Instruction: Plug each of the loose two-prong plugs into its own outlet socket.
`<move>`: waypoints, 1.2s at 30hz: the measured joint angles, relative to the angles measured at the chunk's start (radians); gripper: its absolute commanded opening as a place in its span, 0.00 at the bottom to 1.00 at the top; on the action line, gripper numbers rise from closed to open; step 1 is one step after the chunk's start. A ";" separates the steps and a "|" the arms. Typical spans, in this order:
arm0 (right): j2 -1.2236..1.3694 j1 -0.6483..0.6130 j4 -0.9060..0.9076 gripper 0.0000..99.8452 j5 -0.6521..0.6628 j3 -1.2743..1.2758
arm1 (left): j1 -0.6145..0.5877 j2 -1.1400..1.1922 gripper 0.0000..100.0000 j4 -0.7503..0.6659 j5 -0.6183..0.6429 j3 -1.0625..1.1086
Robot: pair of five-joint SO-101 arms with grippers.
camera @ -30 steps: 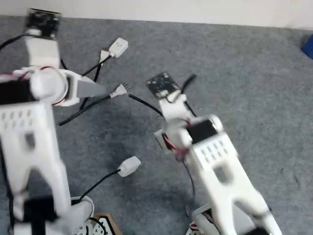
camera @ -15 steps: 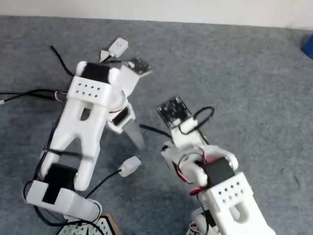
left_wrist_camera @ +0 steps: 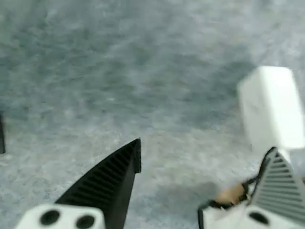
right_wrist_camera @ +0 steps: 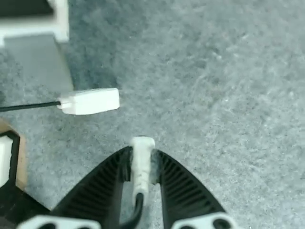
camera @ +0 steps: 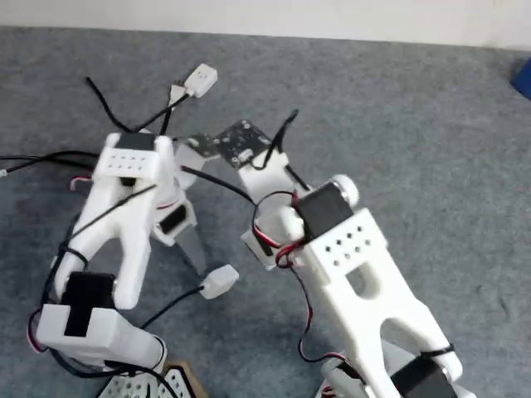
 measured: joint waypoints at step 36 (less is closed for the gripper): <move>0.084 0.014 -0.135 0.01 -0.003 0.256 | -0.083 0.110 0.38 0.120 0.029 -0.227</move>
